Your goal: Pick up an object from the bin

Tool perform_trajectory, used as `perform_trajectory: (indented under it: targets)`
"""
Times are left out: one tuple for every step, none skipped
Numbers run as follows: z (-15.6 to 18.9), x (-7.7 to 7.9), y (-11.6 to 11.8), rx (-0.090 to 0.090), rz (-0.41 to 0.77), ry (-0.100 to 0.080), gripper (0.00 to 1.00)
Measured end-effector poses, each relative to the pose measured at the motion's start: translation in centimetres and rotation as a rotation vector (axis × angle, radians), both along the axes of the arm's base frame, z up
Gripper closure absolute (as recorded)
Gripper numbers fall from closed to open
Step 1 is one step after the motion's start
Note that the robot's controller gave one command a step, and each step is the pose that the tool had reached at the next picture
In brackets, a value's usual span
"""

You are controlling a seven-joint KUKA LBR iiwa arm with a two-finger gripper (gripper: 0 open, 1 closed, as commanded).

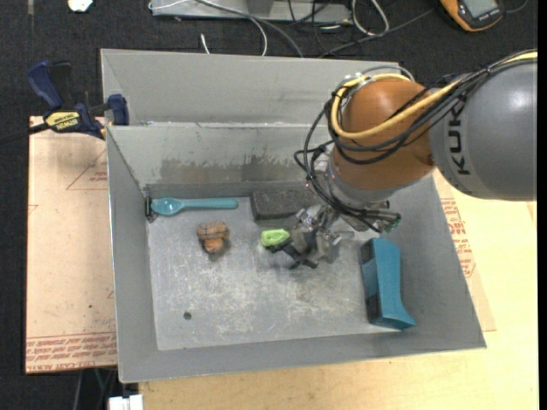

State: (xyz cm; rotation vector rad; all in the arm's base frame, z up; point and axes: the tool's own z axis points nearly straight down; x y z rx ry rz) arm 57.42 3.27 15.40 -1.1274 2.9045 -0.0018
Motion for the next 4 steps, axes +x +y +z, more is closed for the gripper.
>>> perform_trajectory:
  targets:
    - [-3.6,1.3,0.7,-0.006,0.329,-0.002,1.00]
    - [1.3,0.9,1.8,-0.007,0.410,-0.001,1.00]
    - [-1.2,5.0,1.7,-0.008,0.405,-0.012,1.00]
    - [4.5,3.4,1.4,-0.006,0.439,-0.002,1.00]
